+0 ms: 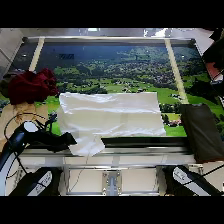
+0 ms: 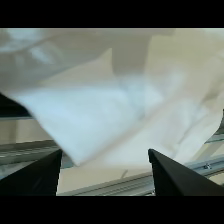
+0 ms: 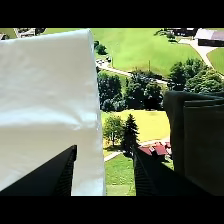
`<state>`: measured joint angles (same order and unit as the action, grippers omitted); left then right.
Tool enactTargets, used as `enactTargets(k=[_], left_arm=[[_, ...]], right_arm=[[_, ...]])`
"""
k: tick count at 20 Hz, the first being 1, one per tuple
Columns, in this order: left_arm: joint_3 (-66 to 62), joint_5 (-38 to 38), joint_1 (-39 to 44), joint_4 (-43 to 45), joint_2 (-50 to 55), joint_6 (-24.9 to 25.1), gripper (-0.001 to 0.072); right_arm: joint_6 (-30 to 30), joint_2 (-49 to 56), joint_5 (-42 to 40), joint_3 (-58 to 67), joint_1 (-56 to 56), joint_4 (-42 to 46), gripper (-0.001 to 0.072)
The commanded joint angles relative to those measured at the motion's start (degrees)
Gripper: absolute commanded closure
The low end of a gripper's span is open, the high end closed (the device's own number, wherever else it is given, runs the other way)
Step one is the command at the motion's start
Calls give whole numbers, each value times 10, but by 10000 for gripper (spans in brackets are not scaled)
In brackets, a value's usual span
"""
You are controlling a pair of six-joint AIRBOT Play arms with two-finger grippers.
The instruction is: Fold the shirts.
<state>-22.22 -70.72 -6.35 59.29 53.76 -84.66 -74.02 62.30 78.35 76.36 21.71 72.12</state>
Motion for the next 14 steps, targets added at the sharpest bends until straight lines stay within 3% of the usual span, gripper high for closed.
enactTargets(k=[1, 3, 4, 6, 8, 11, 14], left_arm=[[8, 33, 49, -23, 42, 0, 200], [8, 53, 73, -44, 50, 0, 596], [8, 61, 79, -51, 49, 0, 694], [8, 63, 80, -56, 41, 0, 695], [8, 63, 80, -54, 26, 1, 696], [8, 63, 80, -54, -2, 0, 696], [8, 63, 80, -54, -18, 0, 695]], right_arm=[[0, -3, 3, 0, 0, -5, 322], [0, -11, 13, 0, 1, 0, 322], [4, -16, 27, 0, 1, 22, 323], [4, -24, 41, -5, 13, 63, 323], [3, -28, 53, -47, 60, 45, 323], [0, -27, 80, -210, 159, -55, 322], [16, -25, 27, -386, 202, -135, 321]])
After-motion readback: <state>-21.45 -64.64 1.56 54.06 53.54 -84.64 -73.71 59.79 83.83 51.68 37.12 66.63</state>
